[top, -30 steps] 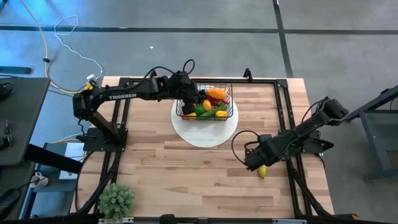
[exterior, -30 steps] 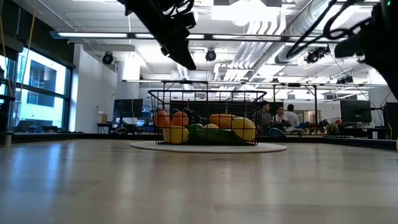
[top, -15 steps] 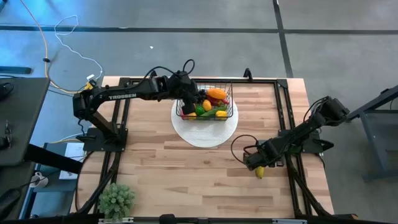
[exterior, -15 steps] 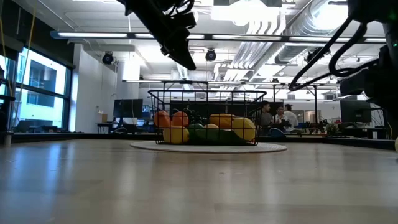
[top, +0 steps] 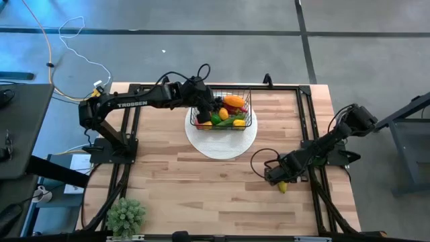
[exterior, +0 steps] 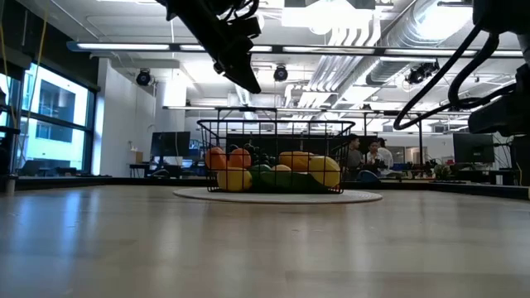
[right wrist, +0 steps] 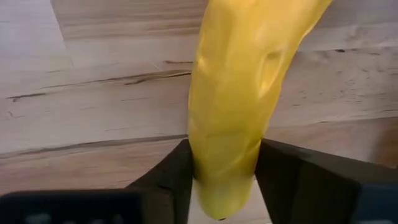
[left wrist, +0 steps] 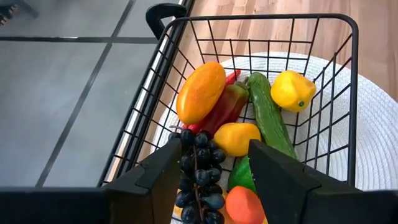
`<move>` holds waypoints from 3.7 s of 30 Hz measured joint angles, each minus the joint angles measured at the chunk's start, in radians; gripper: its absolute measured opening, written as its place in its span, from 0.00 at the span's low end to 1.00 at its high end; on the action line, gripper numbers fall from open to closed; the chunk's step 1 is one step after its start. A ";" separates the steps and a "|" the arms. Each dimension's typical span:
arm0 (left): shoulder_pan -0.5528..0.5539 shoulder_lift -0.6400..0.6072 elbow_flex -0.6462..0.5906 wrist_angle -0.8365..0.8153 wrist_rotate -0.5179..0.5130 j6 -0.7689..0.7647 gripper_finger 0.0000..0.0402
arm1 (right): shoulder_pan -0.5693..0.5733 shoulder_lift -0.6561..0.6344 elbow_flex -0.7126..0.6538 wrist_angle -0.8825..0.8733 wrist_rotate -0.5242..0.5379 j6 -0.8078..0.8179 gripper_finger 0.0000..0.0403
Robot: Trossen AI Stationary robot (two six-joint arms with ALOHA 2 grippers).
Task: Build produce basket
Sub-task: Put the banana into the black basket
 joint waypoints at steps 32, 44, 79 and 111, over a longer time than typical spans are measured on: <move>0.059 0.000 0.000 -0.001 0.032 -0.191 0.43 | -0.157 0.002 0.509 -0.322 0.655 -0.484 0.22; 0.074 0.000 0.012 -0.089 0.038 -0.283 0.43 | -0.448 0.002 0.653 -0.269 0.822 -1.237 0.21; 0.269 -0.002 0.176 -0.285 0.011 -0.263 0.43 | -0.830 0.274 0.653 0.114 0.523 -2.122 0.22; 0.274 0.000 0.176 -0.285 -0.051 -0.242 0.43 | -0.914 0.366 0.653 0.050 0.223 -2.481 0.33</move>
